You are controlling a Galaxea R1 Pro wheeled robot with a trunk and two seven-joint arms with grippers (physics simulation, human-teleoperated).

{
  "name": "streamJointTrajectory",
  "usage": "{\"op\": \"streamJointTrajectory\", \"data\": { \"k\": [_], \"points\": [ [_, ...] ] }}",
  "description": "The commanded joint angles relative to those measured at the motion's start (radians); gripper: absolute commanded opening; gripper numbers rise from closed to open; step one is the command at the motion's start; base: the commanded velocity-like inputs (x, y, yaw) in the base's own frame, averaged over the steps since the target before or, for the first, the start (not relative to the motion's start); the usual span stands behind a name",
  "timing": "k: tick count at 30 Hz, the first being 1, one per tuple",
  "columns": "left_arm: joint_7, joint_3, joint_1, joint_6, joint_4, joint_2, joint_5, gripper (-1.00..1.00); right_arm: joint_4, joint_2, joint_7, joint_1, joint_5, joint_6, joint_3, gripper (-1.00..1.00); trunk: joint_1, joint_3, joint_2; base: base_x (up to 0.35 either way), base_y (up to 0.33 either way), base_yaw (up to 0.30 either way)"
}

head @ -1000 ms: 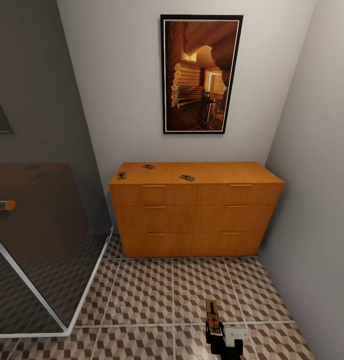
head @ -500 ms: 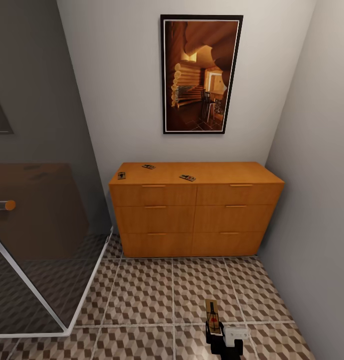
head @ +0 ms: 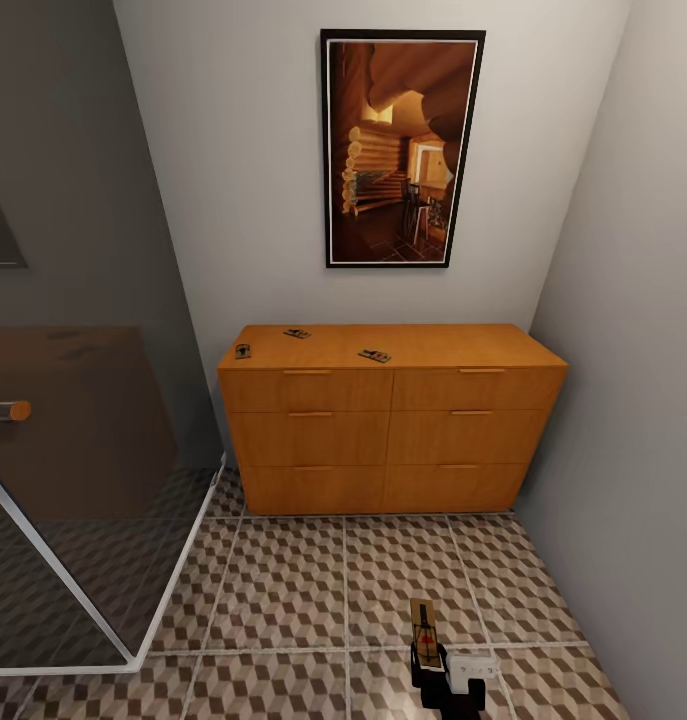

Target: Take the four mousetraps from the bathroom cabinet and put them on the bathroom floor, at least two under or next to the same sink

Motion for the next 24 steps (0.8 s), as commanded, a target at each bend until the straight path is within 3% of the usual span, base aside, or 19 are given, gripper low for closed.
{"op": "streamJointTrajectory", "data": {
  "k": [1,24],
  "points": [
    [0.004,-0.007,-0.002,-0.007,0.005,0.0,-0.001,1.0,0.001,0.0,-0.005,-0.001,0.008,-0.002,-0.002,-1.0,0.0,-0.001,-0.001,0.0,0.0,0.0],
    [0.004,-0.007,-0.002,-0.007,0.005,-0.001,-0.001,1.0,0.001,0.0,-0.005,-0.001,0.008,-0.002,-0.002,-1.0,0.0,-0.001,-0.001,0.0,0.0,0.0]
  ]
}}
